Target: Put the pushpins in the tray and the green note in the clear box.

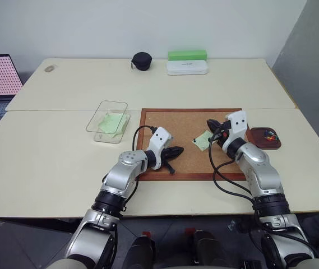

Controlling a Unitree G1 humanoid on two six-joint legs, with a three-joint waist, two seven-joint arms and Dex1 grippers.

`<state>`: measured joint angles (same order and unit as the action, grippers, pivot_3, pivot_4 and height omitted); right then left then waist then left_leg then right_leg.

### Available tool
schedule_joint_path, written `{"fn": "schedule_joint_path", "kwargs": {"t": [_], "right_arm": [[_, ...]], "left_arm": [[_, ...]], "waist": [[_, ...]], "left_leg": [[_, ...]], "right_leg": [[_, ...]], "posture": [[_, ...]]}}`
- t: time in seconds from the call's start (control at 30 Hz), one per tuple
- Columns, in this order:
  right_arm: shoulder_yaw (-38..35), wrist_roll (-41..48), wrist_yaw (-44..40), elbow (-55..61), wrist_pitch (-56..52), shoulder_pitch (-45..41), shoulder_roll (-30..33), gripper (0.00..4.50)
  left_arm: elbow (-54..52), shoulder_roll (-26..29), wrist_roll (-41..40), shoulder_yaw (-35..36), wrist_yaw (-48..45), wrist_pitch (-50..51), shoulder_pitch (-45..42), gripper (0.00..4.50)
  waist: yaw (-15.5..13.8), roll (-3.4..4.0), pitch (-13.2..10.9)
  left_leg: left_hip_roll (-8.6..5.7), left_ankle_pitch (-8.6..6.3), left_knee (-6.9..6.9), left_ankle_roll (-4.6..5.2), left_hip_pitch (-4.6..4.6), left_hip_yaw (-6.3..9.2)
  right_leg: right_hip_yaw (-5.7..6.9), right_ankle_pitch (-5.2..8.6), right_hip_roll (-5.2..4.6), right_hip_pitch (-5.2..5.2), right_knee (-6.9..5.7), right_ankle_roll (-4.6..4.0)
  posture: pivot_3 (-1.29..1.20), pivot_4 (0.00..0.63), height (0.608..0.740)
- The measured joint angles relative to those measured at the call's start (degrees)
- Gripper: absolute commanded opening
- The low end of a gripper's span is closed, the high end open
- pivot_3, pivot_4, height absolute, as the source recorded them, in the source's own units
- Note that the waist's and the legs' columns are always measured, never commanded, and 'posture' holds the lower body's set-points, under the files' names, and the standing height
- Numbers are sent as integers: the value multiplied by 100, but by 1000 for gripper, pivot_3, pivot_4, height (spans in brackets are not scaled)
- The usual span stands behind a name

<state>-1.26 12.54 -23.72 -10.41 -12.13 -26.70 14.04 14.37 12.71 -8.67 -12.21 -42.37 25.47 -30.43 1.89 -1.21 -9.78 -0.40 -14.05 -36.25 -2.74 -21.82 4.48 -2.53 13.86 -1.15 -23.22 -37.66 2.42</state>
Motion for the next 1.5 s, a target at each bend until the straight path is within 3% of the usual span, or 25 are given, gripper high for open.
{"fn": "schedule_joint_path", "kwargs": {"t": [0.2, 0.3, 0.57, 0.93, 0.97, 1.5], "right_arm": [[-13, 1, 21, 75, -78, 130, 62, 72], [-149, -187, 422, 135, -103, 132, 131, 72], [-310, -1643, 1645, -464, 47, 157, 1242, 72], [-181, -2040, 1459, -1144, 173, 153, 1659, 72], [-181, -2037, 1443, -1152, 173, 152, 1659, 532], [-245, -1965, 1345, -1229, 173, 151, 1639, 3627]], "left_arm": [[-14, 2, 2, 3, 21, 27, 0, 0], [-32, 3, 2, 1, 22, 37, 0, 0], [-68, 48, 3, -18, 11, 74, 9, 0], [-71, 105, 23, -81, -82, 78, -28, 0], [-71, 106, 23, -84, -83, 77, -30, 0], [-78, 135, 24, -96, -99, 69, -29, 0]], "waist": [[2, 1, 0], [-2, 1, 0], [15, 4, 2], [16, 7, 4], [16, 7, 4], [18, 7, 4]], "left_leg": [[0, 0, 0, 0, 1, -1], [-1, 0, 0, 0, 0, -1], [-1, 0, 3, 0, 3, -7], [-2, 0, 3, 0, 2, -9], [-2, 0, 3, 0, 2, -9], [-1, 0, 3, 0, 3, -10]], "right_leg": [[-1, 1, 0, 0, -1, 1], [-1, 0, -1, 0, 0, 0], [-7, 7, 1, 0, 0, 9], [-11, 9, 0, 0, 1, 13], [-11, 9, 0, 0, 1, 13], [-11, 9, 0, 0, 1, 13]], "posture": [[0, 150, 740], [0, 150, 740], [0, 150, 740], [0, 150, 740], [0, 150, 740], [0, 150, 740]]}}
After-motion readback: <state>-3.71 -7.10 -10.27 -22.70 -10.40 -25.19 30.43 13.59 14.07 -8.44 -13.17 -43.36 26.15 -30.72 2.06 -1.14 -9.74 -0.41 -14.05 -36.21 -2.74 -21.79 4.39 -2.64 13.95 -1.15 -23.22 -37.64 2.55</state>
